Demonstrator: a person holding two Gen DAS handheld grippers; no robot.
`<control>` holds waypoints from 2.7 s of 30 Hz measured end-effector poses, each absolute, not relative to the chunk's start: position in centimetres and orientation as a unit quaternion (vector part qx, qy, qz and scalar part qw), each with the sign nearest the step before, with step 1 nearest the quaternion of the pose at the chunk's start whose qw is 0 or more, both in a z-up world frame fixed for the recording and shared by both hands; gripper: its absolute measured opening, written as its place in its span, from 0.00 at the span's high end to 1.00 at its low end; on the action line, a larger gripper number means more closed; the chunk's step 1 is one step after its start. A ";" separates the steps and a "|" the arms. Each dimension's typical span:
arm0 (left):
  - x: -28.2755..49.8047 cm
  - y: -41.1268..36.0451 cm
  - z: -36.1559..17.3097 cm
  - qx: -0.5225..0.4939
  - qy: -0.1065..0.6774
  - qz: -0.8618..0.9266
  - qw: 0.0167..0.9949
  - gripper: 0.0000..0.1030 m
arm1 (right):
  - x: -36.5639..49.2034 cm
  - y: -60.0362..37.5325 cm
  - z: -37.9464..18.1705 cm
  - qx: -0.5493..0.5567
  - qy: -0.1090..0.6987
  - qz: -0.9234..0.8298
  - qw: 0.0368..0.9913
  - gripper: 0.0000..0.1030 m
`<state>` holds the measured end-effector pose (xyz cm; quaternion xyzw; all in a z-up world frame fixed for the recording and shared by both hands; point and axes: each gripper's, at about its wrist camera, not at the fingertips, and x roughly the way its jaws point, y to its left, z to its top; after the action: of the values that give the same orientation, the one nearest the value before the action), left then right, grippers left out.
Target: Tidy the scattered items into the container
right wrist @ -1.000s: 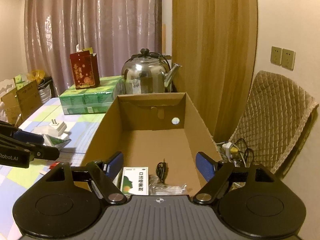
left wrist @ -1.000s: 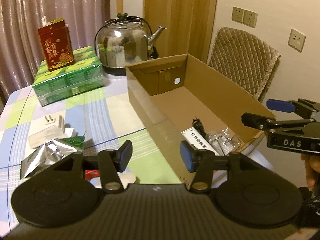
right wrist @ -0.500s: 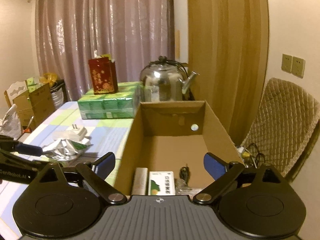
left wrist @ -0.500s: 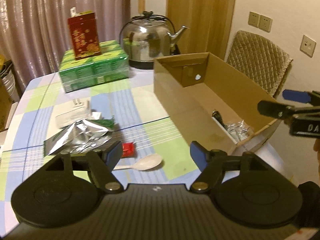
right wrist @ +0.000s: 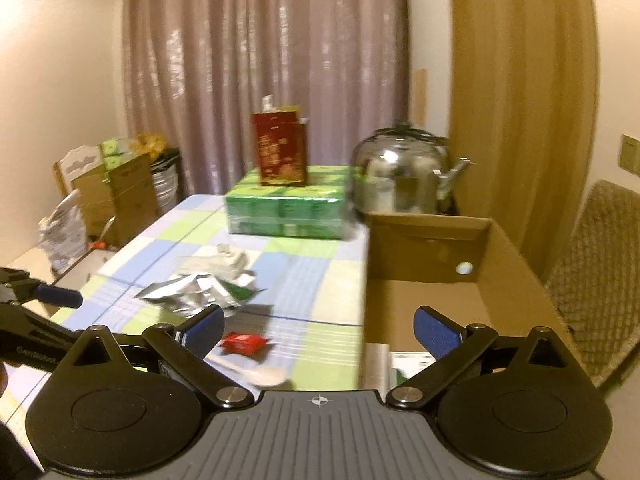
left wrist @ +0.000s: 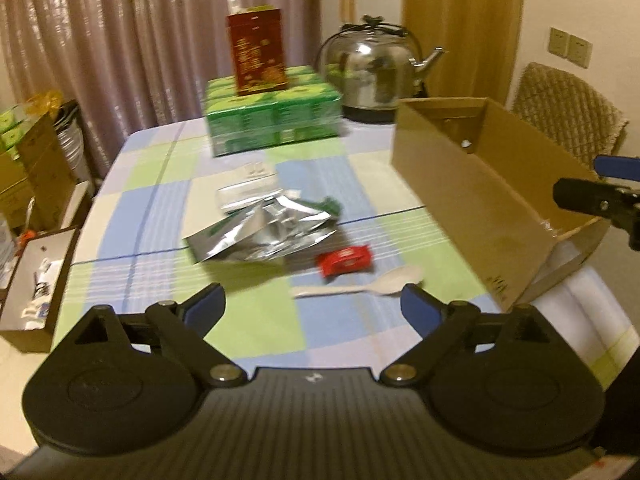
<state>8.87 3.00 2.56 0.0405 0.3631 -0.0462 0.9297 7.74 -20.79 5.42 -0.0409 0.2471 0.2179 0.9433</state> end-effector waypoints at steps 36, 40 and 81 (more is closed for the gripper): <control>14.4 9.9 -5.3 0.039 0.407 -0.075 0.910 0.08 | 17.5 -10.8 -9.5 -0.176 0.365 0.294 0.866 0.24; 14.9 9.9 -5.8 0.032 0.410 -0.078 0.908 0.08 | 18.9 -10.5 -10.6 -0.172 0.378 0.296 0.860 0.25; 16.4 3.5 -6.2 0.076 0.415 -0.157 0.893 0.28 | 9.0 -17.8 -8.6 -0.079 0.403 0.255 0.875 0.96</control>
<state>16.44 3.46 -6.22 0.0763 0.4147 -0.1573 0.8930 8.95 -17.83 -8.61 -0.0790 0.4032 0.2554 0.8752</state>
